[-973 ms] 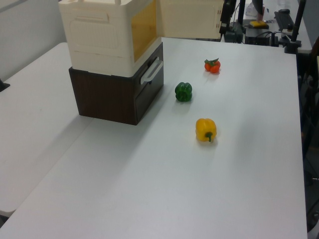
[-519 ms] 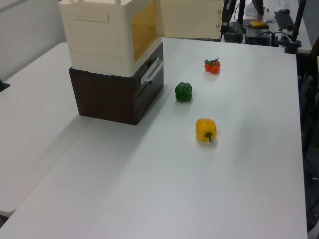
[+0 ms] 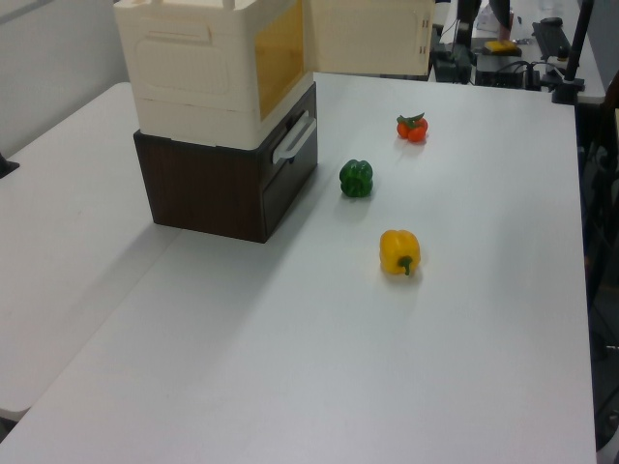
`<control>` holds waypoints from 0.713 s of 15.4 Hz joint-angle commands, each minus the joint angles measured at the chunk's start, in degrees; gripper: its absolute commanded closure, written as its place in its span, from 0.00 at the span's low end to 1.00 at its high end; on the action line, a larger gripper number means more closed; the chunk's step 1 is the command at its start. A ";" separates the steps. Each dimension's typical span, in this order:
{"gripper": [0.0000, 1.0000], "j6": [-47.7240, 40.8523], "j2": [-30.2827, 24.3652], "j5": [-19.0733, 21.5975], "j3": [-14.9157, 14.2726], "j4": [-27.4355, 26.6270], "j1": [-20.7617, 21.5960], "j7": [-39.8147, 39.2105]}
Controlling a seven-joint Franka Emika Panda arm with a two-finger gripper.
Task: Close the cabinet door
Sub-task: 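Move the gripper down to the inner edge of the open cream door, then push the cream door with the gripper, swinging it toward the cabinet front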
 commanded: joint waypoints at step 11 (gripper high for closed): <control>0.99 20.08 5.39 1.20 -10.82 -1.29 -5.85 -18.15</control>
